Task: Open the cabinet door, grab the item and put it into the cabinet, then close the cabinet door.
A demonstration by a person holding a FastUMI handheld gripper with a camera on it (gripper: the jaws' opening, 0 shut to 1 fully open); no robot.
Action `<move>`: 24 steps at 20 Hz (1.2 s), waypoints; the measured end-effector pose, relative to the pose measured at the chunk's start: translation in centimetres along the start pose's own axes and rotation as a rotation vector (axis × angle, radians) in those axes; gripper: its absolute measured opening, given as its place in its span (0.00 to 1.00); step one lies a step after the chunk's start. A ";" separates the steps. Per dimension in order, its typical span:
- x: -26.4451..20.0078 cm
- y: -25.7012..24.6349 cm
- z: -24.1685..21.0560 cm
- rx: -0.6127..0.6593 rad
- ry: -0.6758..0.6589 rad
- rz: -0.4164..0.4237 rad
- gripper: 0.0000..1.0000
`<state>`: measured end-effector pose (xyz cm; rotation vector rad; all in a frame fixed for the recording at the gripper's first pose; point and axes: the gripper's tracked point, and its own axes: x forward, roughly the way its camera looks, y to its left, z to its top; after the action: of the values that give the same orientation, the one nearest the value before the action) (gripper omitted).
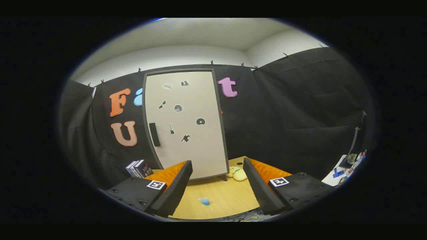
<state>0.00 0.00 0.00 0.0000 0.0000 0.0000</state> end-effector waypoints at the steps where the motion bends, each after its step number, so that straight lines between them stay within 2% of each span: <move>1: -0.1 0.1 0.0 -0.001 0.002 0.002 0.98; 17: -0.5 1.5 -0.5 -0.008 0.011 0.020 0.98; 24: 1.5 6.0 -0.6 -0.044 0.018 0.087 0.98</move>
<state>1.53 6.03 -0.64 -0.0437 0.0176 0.0867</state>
